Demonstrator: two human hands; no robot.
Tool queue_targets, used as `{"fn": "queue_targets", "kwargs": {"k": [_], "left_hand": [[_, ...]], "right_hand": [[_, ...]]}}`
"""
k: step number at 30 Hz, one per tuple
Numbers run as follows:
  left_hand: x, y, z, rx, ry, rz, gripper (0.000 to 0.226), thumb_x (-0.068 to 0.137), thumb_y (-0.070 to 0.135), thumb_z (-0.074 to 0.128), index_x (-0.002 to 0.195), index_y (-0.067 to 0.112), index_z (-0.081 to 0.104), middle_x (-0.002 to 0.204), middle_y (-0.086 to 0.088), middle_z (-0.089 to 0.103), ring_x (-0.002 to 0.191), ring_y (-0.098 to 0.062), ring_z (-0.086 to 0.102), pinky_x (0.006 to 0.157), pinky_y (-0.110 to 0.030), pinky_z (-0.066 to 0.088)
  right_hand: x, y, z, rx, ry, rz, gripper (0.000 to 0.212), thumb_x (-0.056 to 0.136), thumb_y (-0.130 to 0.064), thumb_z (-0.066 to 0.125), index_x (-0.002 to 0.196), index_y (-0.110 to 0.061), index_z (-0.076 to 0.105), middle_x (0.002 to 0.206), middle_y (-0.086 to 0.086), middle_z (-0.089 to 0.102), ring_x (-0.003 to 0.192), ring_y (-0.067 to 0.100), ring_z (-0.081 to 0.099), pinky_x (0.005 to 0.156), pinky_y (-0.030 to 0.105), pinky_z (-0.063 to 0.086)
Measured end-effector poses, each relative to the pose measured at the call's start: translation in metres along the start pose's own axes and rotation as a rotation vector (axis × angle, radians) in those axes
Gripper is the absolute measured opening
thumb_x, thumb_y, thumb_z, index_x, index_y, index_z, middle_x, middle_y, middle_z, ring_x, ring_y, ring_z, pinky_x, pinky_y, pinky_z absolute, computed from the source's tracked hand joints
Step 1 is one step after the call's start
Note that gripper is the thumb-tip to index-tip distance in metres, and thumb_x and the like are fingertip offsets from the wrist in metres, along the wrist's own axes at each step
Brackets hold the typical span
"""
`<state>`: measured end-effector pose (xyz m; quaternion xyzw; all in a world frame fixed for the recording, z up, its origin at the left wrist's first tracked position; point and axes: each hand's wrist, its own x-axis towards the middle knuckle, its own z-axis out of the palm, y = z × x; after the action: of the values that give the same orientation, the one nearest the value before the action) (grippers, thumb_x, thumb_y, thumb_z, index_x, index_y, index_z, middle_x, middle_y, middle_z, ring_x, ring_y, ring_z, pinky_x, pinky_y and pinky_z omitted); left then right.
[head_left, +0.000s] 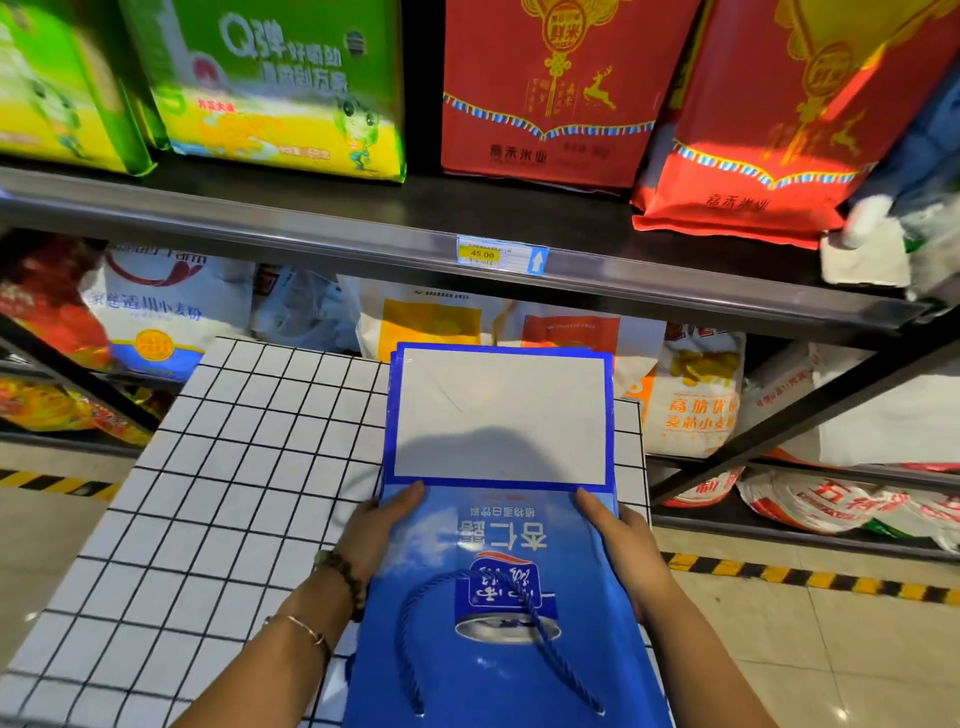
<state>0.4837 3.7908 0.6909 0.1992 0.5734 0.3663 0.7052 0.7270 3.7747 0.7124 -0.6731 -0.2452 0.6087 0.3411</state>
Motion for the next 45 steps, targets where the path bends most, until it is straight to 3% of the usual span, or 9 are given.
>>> {"fn": "queue_targets", "kwargs": {"k": [7, 12, 18, 22, 26, 34, 37, 42, 45], "left_hand": [[-0.019, 0.027, -0.015, 0.022, 0.083, 0.127, 0.012, 0.09, 0.008, 0.052, 0.084, 0.005, 0.062, 0.064, -0.002, 0.071, 0.053, -0.012, 0.067, 0.047, -0.021, 0.053], [-0.042, 0.037, -0.037, -0.078, 0.133, 0.188, 0.024, 0.078, 0.015, 0.059, 0.098, 0.002, 0.064, 0.081, -0.009, 0.072, 0.072, -0.022, 0.068, 0.075, -0.034, 0.056], [-0.09, 0.051, -0.072, -0.104, 0.242, 0.292, 0.015, 0.088, 0.011, 0.052, 0.085, 0.007, 0.067, 0.071, -0.003, 0.073, 0.061, -0.012, 0.068, 0.055, -0.019, 0.055], [-0.118, 0.06, -0.115, -0.197, 0.298, 0.29, 0.04, 0.067, 0.023, 0.074, 0.102, 0.006, 0.067, 0.101, -0.016, 0.07, 0.092, -0.03, 0.067, 0.091, -0.043, 0.051], [-0.15, 0.065, -0.17, -0.288, 0.395, 0.305, 0.055, 0.064, 0.031, 0.072, 0.112, 0.005, 0.063, 0.11, -0.019, 0.067, 0.104, -0.036, 0.061, 0.1, -0.05, 0.042], [-0.21, 0.078, -0.333, -0.411, 0.481, 0.395, 0.041, 0.071, 0.028, 0.061, 0.105, 0.006, 0.066, 0.108, -0.017, 0.068, 0.097, -0.032, 0.064, 0.095, -0.044, 0.046], [-0.231, 0.085, -0.401, -0.44, 0.496, 0.401, 0.034, 0.077, 0.026, 0.058, 0.103, 0.006, 0.067, 0.102, -0.014, 0.07, 0.087, -0.027, 0.068, 0.088, -0.039, 0.05], [-0.259, 0.094, -0.498, -0.537, 0.504, 0.388, 0.043, 0.076, 0.03, 0.059, 0.11, 0.005, 0.065, 0.11, -0.016, 0.067, 0.101, -0.034, 0.063, 0.09, -0.042, 0.05], [-0.266, 0.1, -0.552, -0.548, 0.538, 0.355, 0.041, 0.081, 0.032, 0.058, 0.112, 0.005, 0.064, 0.109, -0.017, 0.068, 0.099, -0.034, 0.064, 0.087, -0.041, 0.052]], "right_hand": [[-0.018, -0.021, 0.021, 0.004, -0.059, -0.05, 0.025, 0.085, -0.034, 0.059, 0.097, -0.012, 0.058, 0.09, 0.011, 0.072, 0.077, 0.029, 0.07, 0.059, 0.031, 0.055], [-0.033, -0.047, 0.04, -0.005, -0.155, -0.097, 0.024, 0.087, -0.03, 0.058, 0.097, -0.008, 0.061, 0.086, 0.012, 0.073, 0.077, 0.031, 0.07, 0.059, 0.032, 0.055], [-0.051, -0.069, 0.09, -0.096, -0.266, -0.185, 0.019, 0.088, -0.027, 0.058, 0.088, -0.009, 0.064, 0.073, 0.007, 0.073, 0.063, 0.022, 0.07, 0.045, 0.021, 0.05], [-0.06, -0.07, 0.138, -0.128, -0.361, -0.206, 0.018, 0.087, -0.027, 0.059, 0.088, -0.01, 0.065, 0.073, 0.006, 0.074, 0.063, 0.02, 0.07, 0.046, 0.021, 0.051], [-0.071, -0.066, 0.204, -0.211, -0.411, -0.22, 0.02, 0.084, -0.033, 0.061, 0.09, -0.014, 0.065, 0.074, 0.004, 0.073, 0.06, 0.016, 0.07, 0.044, 0.019, 0.051], [-0.111, -0.035, 0.388, -0.342, -0.547, -0.277, 0.023, 0.085, -0.031, 0.06, 0.091, -0.01, 0.068, 0.08, 0.007, 0.074, 0.067, 0.019, 0.071, 0.051, 0.02, 0.052], [-0.127, -0.021, 0.463, -0.327, -0.604, -0.296, 0.017, 0.086, -0.025, 0.06, 0.094, -0.014, 0.069, 0.089, 0.004, 0.074, 0.079, 0.019, 0.071, 0.064, 0.023, 0.055], [-0.148, -0.004, 0.574, -0.282, -0.701, -0.309, 0.014, 0.087, -0.012, 0.057, 0.078, -0.017, 0.066, 0.068, -0.009, 0.071, 0.058, 0.004, 0.067, 0.051, 0.014, 0.05], [-0.152, 0.004, 0.636, -0.343, -0.742, -0.286, 0.011, 0.087, -0.014, 0.058, 0.082, -0.012, 0.068, 0.078, 0.002, 0.071, 0.062, 0.012, 0.068, 0.055, 0.019, 0.054]]}}
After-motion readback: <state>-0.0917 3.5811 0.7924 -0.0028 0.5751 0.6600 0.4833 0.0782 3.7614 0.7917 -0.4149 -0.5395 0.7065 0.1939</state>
